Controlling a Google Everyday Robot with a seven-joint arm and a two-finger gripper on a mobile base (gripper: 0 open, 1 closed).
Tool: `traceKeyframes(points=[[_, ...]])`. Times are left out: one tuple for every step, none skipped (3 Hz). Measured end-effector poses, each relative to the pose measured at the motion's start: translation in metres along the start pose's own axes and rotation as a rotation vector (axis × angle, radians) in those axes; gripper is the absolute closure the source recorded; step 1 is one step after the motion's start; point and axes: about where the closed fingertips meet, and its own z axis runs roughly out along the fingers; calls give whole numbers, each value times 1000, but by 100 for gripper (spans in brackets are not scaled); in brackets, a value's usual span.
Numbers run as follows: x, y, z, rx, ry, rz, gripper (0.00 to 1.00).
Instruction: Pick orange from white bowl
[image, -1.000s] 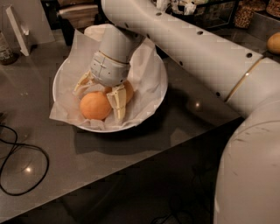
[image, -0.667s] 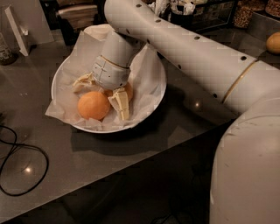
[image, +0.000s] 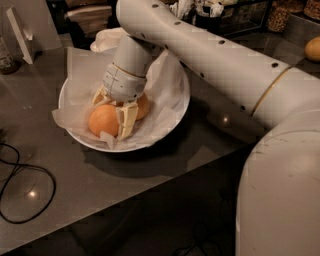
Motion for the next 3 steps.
traceKeyframes(points=[[-1,0,-2,0,1,1,66],[-12,-10,-18,-5,60,31,89],[-26,-16,-40,26,153,80,100]])
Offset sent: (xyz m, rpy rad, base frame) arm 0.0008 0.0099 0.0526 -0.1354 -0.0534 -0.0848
